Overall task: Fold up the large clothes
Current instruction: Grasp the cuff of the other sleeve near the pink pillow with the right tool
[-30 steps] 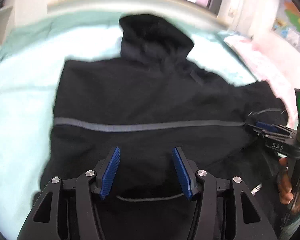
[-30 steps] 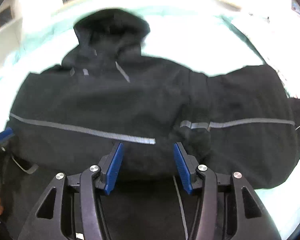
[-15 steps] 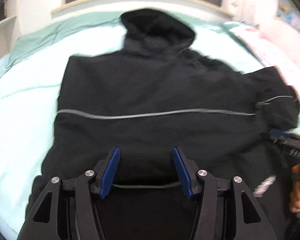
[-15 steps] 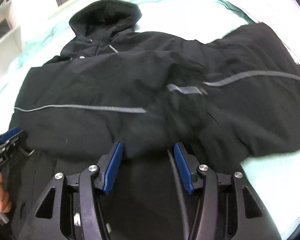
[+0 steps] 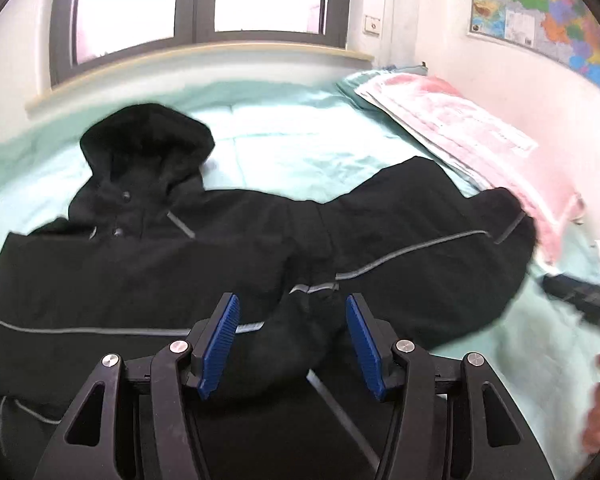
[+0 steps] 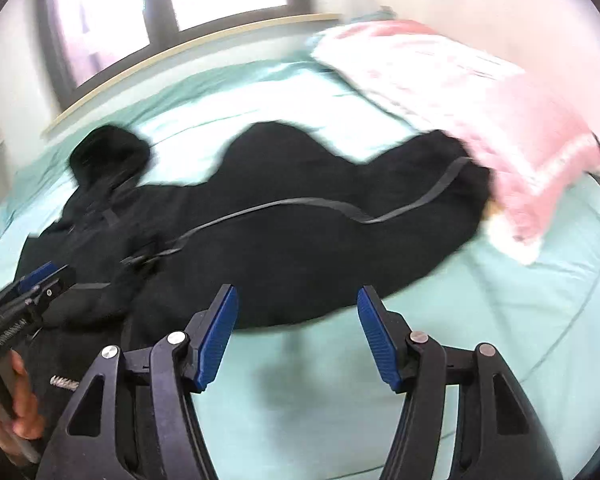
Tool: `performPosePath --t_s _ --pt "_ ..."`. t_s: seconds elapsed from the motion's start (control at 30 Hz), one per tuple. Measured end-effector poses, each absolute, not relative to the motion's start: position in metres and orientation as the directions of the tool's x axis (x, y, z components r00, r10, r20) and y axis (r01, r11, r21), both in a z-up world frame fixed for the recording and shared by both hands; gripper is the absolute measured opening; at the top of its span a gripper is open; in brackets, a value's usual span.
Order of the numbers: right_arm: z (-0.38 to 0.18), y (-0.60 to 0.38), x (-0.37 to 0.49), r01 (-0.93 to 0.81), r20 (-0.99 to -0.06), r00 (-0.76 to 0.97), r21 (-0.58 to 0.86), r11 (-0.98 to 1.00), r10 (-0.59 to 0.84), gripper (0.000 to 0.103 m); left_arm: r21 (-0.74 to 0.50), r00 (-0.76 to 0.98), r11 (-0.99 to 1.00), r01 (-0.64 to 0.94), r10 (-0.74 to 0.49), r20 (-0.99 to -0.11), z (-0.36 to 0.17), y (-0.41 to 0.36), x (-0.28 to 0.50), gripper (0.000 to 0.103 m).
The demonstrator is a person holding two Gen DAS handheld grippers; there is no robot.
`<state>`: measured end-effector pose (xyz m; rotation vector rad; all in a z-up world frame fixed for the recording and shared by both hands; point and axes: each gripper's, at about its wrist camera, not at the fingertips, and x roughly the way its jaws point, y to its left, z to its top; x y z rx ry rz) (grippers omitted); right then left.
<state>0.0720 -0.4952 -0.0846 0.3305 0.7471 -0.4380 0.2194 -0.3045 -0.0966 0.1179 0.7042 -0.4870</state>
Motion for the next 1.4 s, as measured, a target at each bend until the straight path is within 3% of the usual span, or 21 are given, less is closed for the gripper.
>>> performPosePath --t_s 0.13,0.37,0.5,0.63,0.77,0.9,1.07,1.2,1.4 --pt "-0.087 -0.563 0.054 0.566 -0.699 0.646 0.167 0.807 -0.309 0.065 -0.157 0.452 0.864 0.478 -0.395 -0.8 -0.162 -0.337 0.247 0.059" --pt "-0.104 -0.662 0.054 0.654 -0.698 0.638 0.267 0.708 -0.325 0.069 -0.159 0.51 0.853 0.497 -0.436 -0.742 -0.177 -0.332 0.24 0.061" --pt "-0.136 -0.703 0.081 0.669 -0.726 0.636 0.349 0.656 -0.261 0.069 -0.125 0.538 0.856 0.502 -0.423 -0.729 -0.179 -0.333 0.235 0.061" --pt "-0.166 -0.721 0.106 0.69 -0.754 0.612 0.362 0.627 -0.237 0.069 -0.103 0.557 0.855 0.509 -0.418 -0.717 -0.18 -0.335 0.229 0.062" --pt "-0.176 -0.731 0.108 0.682 -0.726 0.643 0.395 0.616 -0.246 0.069 -0.097 0.566 0.854 0.511 -0.42 -0.709 -0.181 -0.335 0.227 0.064" --pt "-0.166 -0.716 0.112 0.656 -0.699 0.659 0.356 0.666 -0.276 0.045 -0.085 0.573 0.854 0.513 -0.415 -0.707 -0.183 -0.336 0.226 0.064" --pt "-0.132 -0.696 0.096 0.631 -0.625 0.703 0.326 0.704 -0.34 0.026 -0.083 0.575 0.854 0.514 -0.415 -0.705 -0.183 -0.337 0.224 0.064" --pt "-0.105 -0.689 0.075 0.593 -0.565 0.75 0.343 0.729 -0.344 0.026 -0.083 0.576 0.854 0.514 -0.415 -0.704 -0.183 -0.338 0.224 0.064" --pt "-0.125 -0.71 0.108 0.575 -0.664 0.711 0.36 0.734 -0.231 0.036 -0.083 0.576 0.853 0.515 -0.416 -0.703 -0.183 -0.338 0.225 0.064"
